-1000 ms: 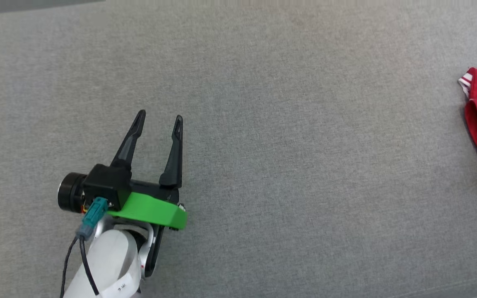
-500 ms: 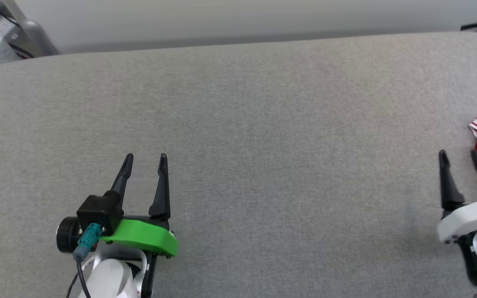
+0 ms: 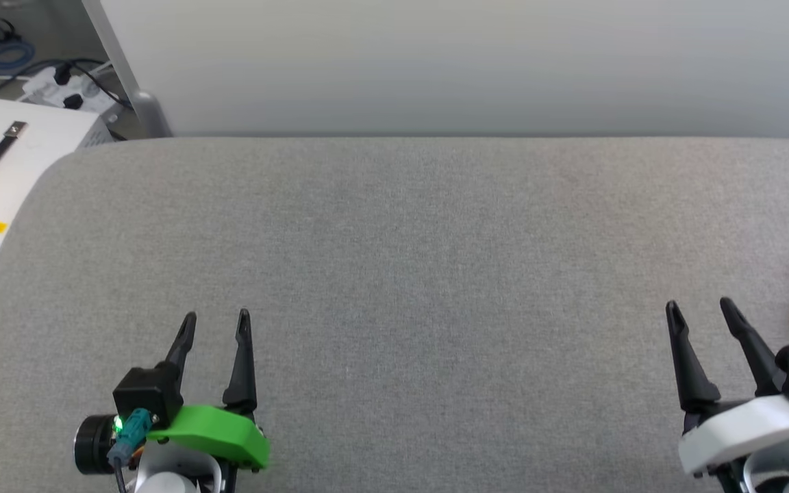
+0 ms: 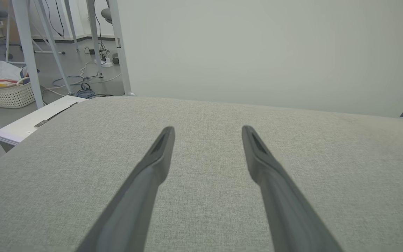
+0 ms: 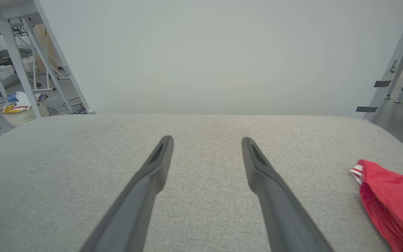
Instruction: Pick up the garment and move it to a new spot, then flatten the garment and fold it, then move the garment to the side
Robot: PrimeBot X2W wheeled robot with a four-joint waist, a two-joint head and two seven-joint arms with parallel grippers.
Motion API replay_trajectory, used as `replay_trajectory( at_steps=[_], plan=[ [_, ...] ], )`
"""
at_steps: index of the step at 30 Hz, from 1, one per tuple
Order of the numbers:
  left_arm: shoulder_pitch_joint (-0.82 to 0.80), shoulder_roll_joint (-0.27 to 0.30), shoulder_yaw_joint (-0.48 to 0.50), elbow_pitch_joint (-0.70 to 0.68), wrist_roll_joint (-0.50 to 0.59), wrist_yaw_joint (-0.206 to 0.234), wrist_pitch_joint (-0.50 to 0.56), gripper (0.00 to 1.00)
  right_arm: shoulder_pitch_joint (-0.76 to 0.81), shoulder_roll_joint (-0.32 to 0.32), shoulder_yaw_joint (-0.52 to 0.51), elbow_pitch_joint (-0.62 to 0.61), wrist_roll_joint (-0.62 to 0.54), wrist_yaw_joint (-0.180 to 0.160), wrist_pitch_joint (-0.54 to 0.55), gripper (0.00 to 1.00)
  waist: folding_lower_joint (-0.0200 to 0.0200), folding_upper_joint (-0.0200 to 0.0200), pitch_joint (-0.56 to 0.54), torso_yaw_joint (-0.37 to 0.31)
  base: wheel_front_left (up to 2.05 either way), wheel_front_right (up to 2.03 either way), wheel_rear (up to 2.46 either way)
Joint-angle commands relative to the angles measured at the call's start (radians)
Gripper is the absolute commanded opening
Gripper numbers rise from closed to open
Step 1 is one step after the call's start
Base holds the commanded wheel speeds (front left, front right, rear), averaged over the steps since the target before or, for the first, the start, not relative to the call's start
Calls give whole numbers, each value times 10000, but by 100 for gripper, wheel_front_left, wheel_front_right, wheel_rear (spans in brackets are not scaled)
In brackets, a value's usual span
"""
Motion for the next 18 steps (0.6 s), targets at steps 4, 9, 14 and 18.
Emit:
replay_trajectory(
  at_steps=[4,9,14,18],
  plan=[
    [530,91,-58,124,35,-80,-49,100,905,115,-31,-775,-181,-78,389,100,1,0,-716,-19,0,0,0],
    [865,127,-136,25,-18,-14,41,100,1738,365,-261,-1508,-350,-78,818,100,1,0,-941,-106,0,0,0],
    [906,188,-169,-28,-42,-1,106,100,1849,451,-231,-1679,-377,-78,955,100,1,0,-952,-128,0,0,0],
    [881,219,-212,-68,-47,15,161,100,1848,487,-177,-1746,-386,-78,991,100,1,0,-931,-113,0,0,0]
  ],
)
